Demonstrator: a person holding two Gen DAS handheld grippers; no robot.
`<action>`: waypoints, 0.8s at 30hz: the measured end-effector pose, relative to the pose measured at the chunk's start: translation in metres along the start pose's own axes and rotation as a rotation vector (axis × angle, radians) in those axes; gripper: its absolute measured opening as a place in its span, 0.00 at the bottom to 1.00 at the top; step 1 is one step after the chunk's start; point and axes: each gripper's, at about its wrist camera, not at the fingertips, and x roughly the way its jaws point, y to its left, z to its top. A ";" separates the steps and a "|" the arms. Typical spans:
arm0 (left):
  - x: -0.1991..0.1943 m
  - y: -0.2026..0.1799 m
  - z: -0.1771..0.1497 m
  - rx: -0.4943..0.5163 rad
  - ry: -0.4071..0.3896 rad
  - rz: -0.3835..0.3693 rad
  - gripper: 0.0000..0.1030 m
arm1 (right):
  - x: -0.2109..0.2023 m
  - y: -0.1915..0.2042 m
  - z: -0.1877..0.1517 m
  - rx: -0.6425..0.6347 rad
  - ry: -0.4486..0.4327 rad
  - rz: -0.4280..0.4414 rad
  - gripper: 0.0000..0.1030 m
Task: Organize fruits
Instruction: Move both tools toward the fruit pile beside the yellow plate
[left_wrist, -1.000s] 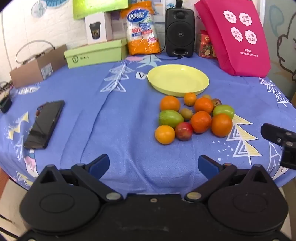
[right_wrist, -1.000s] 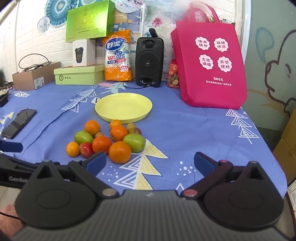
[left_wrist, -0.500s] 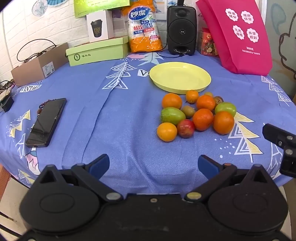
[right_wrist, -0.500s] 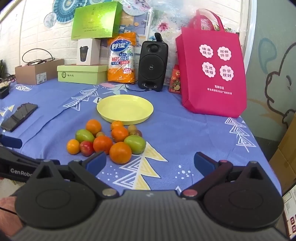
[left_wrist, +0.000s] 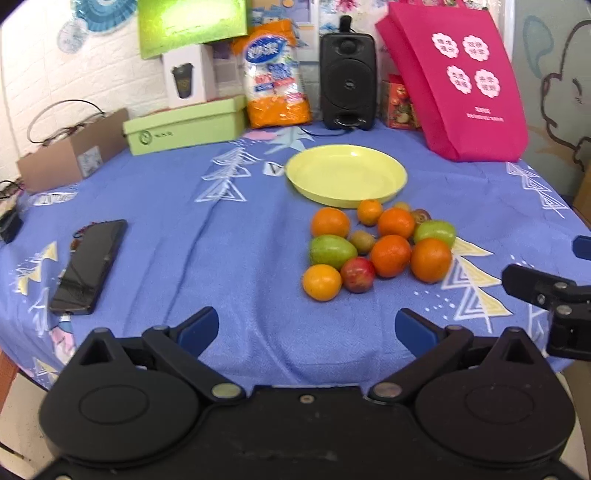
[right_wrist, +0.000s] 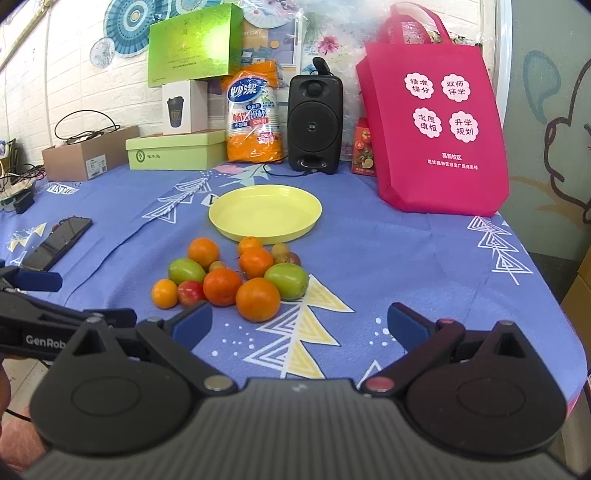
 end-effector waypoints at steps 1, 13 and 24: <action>0.001 0.001 -0.001 -0.002 0.003 -0.009 1.00 | 0.000 0.000 -0.001 -0.001 -0.003 0.004 1.00; 0.007 -0.001 -0.002 0.032 0.014 0.020 1.00 | 0.000 0.004 -0.005 -0.050 -0.024 0.024 1.00; 0.017 0.007 -0.003 0.003 0.046 0.016 1.00 | 0.005 0.006 -0.008 -0.056 -0.008 0.054 1.00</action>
